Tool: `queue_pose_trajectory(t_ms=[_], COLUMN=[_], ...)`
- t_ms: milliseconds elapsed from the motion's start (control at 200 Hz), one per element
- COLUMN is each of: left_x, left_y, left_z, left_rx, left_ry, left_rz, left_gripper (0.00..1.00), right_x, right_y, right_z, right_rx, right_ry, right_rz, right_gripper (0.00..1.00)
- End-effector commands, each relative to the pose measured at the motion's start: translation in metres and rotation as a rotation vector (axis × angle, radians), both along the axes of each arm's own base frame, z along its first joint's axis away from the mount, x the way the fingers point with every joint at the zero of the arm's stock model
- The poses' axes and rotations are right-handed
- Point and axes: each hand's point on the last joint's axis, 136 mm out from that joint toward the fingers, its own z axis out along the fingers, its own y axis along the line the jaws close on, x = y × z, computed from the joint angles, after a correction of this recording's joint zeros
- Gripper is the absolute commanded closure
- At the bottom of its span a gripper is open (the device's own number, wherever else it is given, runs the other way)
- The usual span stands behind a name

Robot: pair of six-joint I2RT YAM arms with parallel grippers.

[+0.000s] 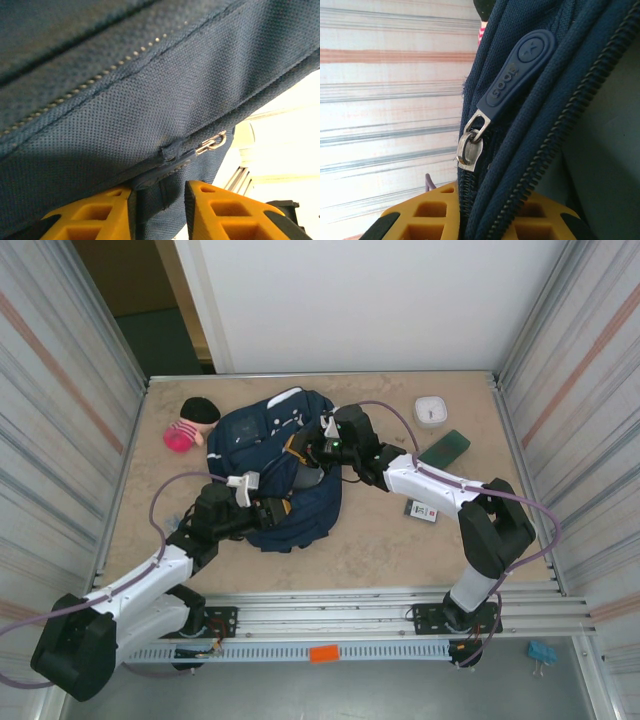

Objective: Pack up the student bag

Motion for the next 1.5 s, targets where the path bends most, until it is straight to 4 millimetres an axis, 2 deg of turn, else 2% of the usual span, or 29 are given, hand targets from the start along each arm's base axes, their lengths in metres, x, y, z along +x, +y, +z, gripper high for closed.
queue_pose_trajectory(t_ms=[0,246,296,371,466,571,697,1017,1308,1408,1493], left_x=[0.005,0.000,-0.001,0.000,0.000,-0.003,-0.005,-0.015,-0.020,-0.017,-0.013], left_y=[-0.011,-0.011,-0.010,-0.007,-0.006,-0.009,-0.012,-0.016,-0.013,-0.009,-0.005], left_z=[0.050,0.060,0.061,0.061,0.062,0.067,0.072,0.082,0.082,0.073,0.059], left_rx=[-0.069,-0.077,-0.077,-0.069,-0.068,-0.075,-0.090,-0.117,-0.117,-0.075,-0.023], left_ry=[-0.175,-0.225,-0.235,-0.242,-0.257,-0.277,-0.298,-0.342,-0.358,-0.329,-0.283], left_rz=[-0.043,-0.067,-0.066,-0.051,-0.045,-0.069,-0.095,-0.154,-0.151,-0.126,-0.094], left_gripper=[0.72,0.81,0.79,0.71,0.67,0.66,0.71,0.69,0.68,0.68,0.62], right_x=[-0.013,-0.013,-0.013,-0.013,-0.014,-0.014,-0.013,-0.013,-0.012,-0.012,-0.013], right_y=[0.021,0.021,0.021,0.021,0.022,0.021,0.020,0.021,0.020,0.020,0.021], right_z=[0.043,0.040,0.040,0.040,0.040,0.039,0.038,0.033,0.030,0.029,0.031], right_rx=[0.106,0.101,0.101,0.100,0.101,0.099,0.097,0.089,0.087,0.087,0.089], right_ry=[-0.083,-0.082,-0.082,-0.082,-0.081,-0.081,-0.080,-0.072,-0.071,-0.069,-0.072], right_rz=[0.083,0.085,0.085,0.086,0.089,0.089,0.087,0.085,0.082,0.082,0.085], right_gripper=[1.00,1.00,1.00,1.00,1.00,1.00,1.00,1.00,1.00,1.00,1.00])
